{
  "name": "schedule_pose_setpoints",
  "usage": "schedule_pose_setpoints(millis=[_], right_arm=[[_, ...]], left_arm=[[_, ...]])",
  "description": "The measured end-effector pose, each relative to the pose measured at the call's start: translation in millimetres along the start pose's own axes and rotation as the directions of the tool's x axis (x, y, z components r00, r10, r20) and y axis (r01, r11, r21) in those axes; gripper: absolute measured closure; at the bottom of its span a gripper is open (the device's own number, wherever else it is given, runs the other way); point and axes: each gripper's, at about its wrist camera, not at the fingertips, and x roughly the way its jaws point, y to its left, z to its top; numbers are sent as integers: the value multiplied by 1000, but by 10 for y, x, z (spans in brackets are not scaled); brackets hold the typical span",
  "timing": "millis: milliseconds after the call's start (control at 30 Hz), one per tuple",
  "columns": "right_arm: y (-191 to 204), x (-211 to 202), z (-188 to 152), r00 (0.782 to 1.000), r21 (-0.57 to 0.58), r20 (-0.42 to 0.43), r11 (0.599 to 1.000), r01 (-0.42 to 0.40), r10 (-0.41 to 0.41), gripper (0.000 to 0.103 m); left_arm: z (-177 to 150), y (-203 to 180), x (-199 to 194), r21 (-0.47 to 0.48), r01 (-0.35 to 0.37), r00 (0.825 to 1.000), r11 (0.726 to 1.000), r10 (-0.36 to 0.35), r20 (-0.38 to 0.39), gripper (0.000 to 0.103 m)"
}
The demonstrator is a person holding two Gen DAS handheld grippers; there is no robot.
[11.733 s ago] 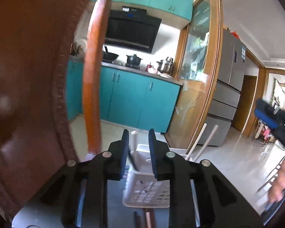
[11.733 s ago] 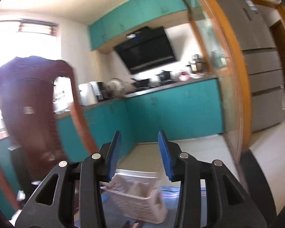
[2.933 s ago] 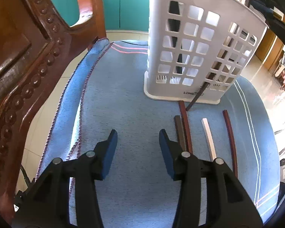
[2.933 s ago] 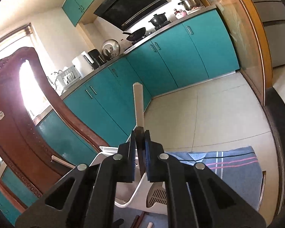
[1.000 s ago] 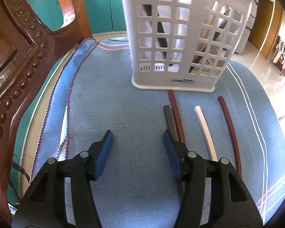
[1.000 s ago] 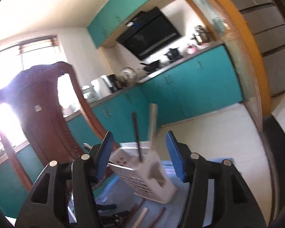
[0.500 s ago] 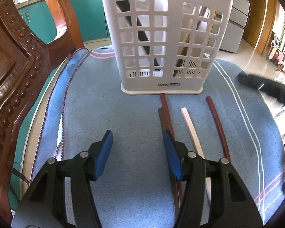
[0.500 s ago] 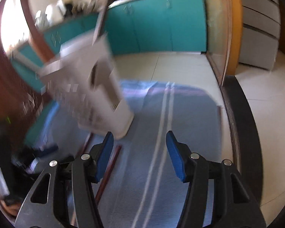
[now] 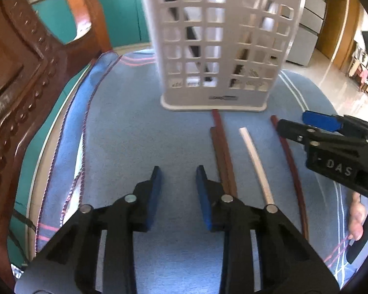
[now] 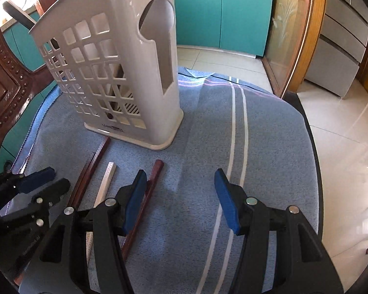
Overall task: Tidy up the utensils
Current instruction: 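Move left tool over a dark brown chopstick while right tool aligns on a red-brown one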
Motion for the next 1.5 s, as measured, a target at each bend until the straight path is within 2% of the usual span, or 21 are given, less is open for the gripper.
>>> schedule_pose_setpoints(millis=[67,167,300,367,467,567,700,967,1067,1200,1333,1500], right_arm=[[6,20,9,1000,1,3,1000,-2,2,46],[46,-23,2,1000,-9,14,1000,-20,20,46],[92,-20,-19,1000,-14,2,1000,-9,9,46],[91,8,-32,1000,-10,-8,1000,-5,5,46],[93,38,-16,1000,-10,-8,1000,-3,3,46],[99,52,-14,1000,-14,-9,1000,-3,3,45],[113,59,-16,1000,-17,-8,1000,-2,2,44],[137,70,-33,1000,-22,-6,1000,3,-3,43],[149,67,-43,1000,-24,-4,1000,5,-5,42],[155,50,-43,1000,-21,0,1000,-12,12,42],[247,9,-53,999,-51,11,998,-48,49,42],[379,21,-93,999,-94,4,995,-45,46,42]], left_arm=[[-20,47,-34,-20,7,1000,1000,-7,9,73],[-23,106,-126,-50,76,996,996,-74,47,72],[-41,-31,-192,3,99,993,995,-99,63,58],[-77,-121,-138,33,90,995,995,-91,32,57],[-94,-163,-162,45,75,996,996,-77,45,57],[-90,-110,-158,27,65,997,998,-66,41,63],[-70,29,-112,-6,69,997,998,-68,31,63],[-58,82,-117,-7,-4,999,1000,4,36,63],[-43,126,-149,-16,-59,998,998,60,31,63],[-26,226,-115,-42,-77,997,996,78,16,63],[-52,309,-141,-60,-68,998,996,69,15,63],[-55,321,-116,-56,-47,999,997,48,12,63]])
